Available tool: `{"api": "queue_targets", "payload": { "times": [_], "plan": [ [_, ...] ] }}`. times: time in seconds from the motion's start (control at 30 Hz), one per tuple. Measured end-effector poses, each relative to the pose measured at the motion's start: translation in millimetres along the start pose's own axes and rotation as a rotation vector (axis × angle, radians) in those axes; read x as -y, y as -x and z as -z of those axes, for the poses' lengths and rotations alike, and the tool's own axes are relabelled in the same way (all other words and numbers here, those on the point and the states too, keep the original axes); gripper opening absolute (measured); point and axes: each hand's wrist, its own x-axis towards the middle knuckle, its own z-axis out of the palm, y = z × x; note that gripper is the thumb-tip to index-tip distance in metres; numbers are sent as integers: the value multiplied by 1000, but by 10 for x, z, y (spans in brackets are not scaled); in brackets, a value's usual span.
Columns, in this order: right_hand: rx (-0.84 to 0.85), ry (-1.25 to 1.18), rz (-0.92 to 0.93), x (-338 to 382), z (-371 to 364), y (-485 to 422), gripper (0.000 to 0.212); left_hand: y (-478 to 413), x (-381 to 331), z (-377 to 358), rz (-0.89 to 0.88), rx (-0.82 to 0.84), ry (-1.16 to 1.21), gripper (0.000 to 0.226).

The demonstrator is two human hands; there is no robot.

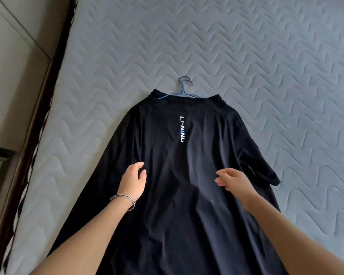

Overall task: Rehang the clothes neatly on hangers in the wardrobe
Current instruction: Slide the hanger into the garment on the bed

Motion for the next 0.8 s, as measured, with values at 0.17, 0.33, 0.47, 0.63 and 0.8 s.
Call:
{"api": "queue_targets", "payload": {
  "times": [0.17, 0.33, 0.47, 0.63, 0.8],
  "plan": [
    [-84, 155, 282, 968, -180, -1164, 19, -1223, -197, -818, -182, -30, -390, 53],
    [-176, 423, 513, 1487, -344, -2140, 37, -1536, 118, -1167, -285, -234, -595, 52],
    [-202, 568, 510, 1728, -499, -2757, 45, -1569, 215, -1235, -326, -264, -670, 56],
    [-279, 630, 610, 1769, -617, -3028, 30, -1562, 233, -1245, -340, -282, -661, 58],
    [-388, 592, 870, 1759, -384, -2616, 24, -1553, 217, -1250, -368, -303, -649, 57]
  ]
}}
